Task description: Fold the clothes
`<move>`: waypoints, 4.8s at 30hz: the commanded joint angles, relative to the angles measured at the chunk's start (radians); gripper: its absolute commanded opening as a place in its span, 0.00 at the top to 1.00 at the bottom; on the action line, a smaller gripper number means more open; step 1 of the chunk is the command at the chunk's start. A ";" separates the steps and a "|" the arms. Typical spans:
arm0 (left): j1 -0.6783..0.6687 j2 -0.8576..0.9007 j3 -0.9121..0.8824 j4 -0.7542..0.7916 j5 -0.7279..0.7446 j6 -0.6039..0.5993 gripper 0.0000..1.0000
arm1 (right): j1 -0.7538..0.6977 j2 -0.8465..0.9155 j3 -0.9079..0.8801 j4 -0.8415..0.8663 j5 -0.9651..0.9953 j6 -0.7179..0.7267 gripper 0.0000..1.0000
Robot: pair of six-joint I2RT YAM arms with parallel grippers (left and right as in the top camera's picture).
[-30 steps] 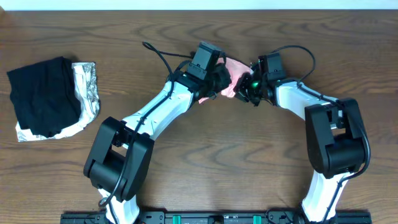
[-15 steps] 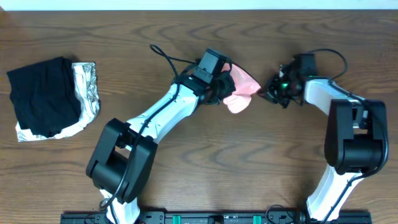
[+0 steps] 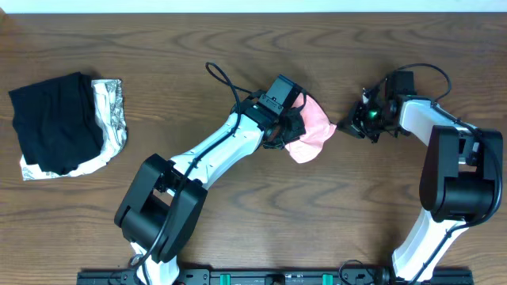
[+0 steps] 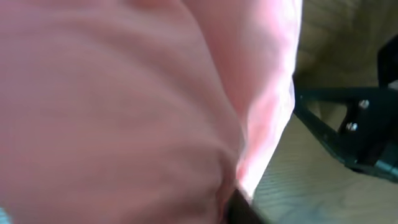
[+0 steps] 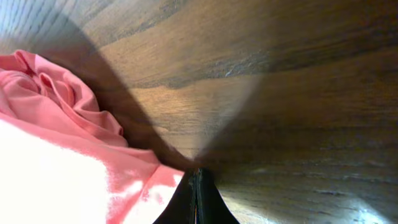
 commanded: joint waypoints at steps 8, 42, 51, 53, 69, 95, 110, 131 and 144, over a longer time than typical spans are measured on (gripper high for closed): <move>0.002 -0.010 0.016 -0.003 0.019 0.068 0.57 | -0.002 0.011 -0.013 -0.039 0.116 -0.054 0.98; 0.504 -0.007 0.015 -0.127 0.673 0.585 0.22 | -0.002 0.011 -0.013 -0.133 0.195 -0.135 0.95; 0.506 0.130 0.015 -0.106 0.756 0.596 0.22 | -0.002 0.011 -0.013 -0.143 0.195 -0.151 0.95; 0.506 0.131 0.015 -0.129 0.771 0.597 0.22 | -0.002 0.011 -0.013 -0.142 0.195 -0.159 0.95; 0.492 0.131 0.015 -0.359 0.735 0.349 0.12 | -0.002 0.011 -0.013 -0.143 0.203 -0.162 0.94; 0.367 0.131 -0.025 -0.174 0.703 0.037 0.09 | -0.002 0.011 -0.013 -0.150 0.203 -0.169 0.93; 0.321 0.131 -0.175 0.159 0.601 -0.212 0.06 | -0.002 0.011 -0.013 -0.166 0.203 -0.169 0.93; 0.315 0.131 -0.184 0.206 0.391 -0.273 0.40 | -0.002 0.011 -0.013 -0.169 0.203 -0.169 0.93; 0.315 0.131 -0.184 0.175 0.383 -0.239 0.62 | -0.002 0.011 -0.013 -0.169 0.203 -0.169 0.92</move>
